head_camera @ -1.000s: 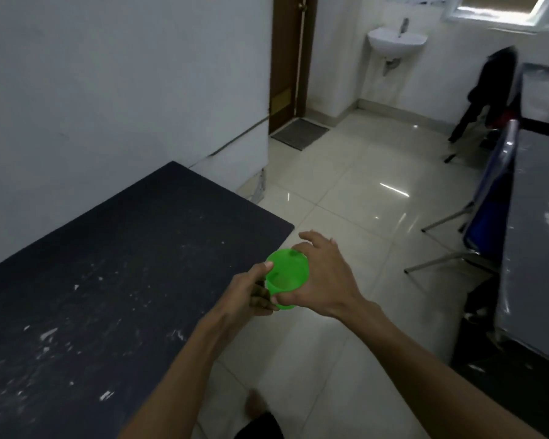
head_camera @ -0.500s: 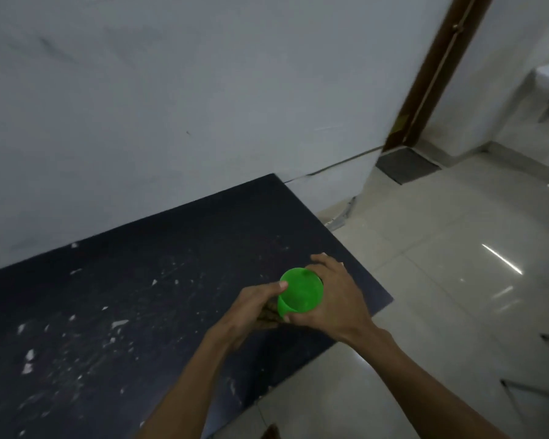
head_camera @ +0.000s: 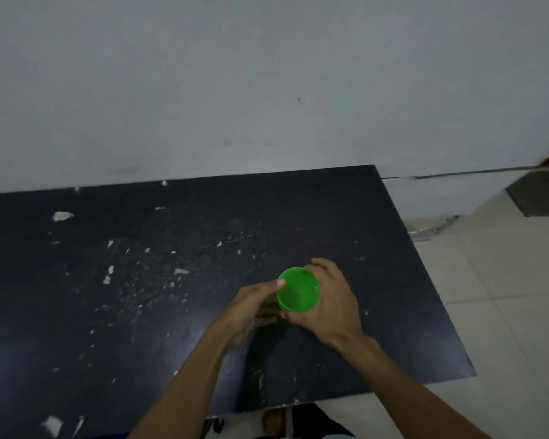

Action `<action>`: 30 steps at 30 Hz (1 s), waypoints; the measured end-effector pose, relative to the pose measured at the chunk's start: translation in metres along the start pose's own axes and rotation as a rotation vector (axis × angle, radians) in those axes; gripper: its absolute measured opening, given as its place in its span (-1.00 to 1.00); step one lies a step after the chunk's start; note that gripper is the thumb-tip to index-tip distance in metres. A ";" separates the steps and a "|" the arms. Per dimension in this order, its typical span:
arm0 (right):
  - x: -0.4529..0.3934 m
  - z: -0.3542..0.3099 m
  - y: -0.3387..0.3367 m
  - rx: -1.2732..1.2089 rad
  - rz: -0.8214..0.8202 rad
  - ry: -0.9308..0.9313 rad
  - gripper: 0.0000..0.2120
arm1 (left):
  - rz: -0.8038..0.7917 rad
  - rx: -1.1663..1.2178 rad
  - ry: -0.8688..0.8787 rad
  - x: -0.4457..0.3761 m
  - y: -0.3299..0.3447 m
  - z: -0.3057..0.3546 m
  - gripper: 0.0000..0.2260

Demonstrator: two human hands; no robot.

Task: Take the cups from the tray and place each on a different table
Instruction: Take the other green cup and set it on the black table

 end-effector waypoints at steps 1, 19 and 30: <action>-0.001 -0.001 0.007 -0.005 -0.012 -0.005 -0.23 | 0.022 0.013 -0.023 -0.002 -0.004 -0.004 -0.65; -0.005 0.029 0.059 -0.060 -0.099 0.028 -0.24 | 0.130 0.141 -0.030 -0.028 -0.021 -0.040 -0.55; -0.003 0.040 0.065 -0.074 -0.089 0.070 -0.24 | 0.203 0.129 -0.061 -0.031 -0.012 -0.040 -0.52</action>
Point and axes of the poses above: each hand's wrist, its own x-axis away from the middle knuckle, its own y-axis out of the palm, z = x × y, the point moved 5 cm from there along -x, towards the middle knuckle, and after that the axes turned 13 degrees about z, right-handed, at the moved point
